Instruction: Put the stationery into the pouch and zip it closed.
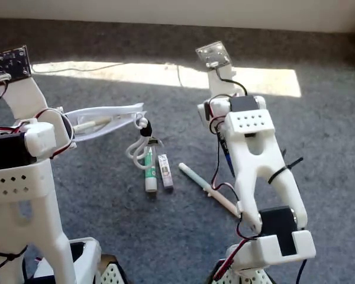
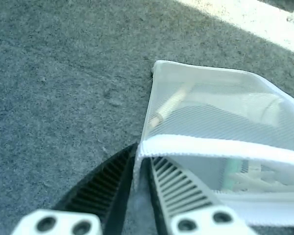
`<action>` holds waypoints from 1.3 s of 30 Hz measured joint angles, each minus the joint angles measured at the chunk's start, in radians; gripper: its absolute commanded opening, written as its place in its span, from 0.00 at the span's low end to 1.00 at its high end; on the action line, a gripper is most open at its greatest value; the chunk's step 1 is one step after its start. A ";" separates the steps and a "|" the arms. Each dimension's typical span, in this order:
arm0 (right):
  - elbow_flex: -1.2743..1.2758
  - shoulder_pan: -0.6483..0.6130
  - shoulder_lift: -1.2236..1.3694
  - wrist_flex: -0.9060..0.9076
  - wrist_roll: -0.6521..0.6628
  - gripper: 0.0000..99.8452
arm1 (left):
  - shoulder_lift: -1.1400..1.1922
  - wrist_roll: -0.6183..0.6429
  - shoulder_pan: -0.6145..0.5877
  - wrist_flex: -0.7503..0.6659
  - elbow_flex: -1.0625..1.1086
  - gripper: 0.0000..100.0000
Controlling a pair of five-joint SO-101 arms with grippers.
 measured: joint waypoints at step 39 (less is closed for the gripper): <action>0.281 -0.327 -0.896 -0.275 -0.408 0.00 | 0.000 0.000 0.000 0.000 0.000 0.01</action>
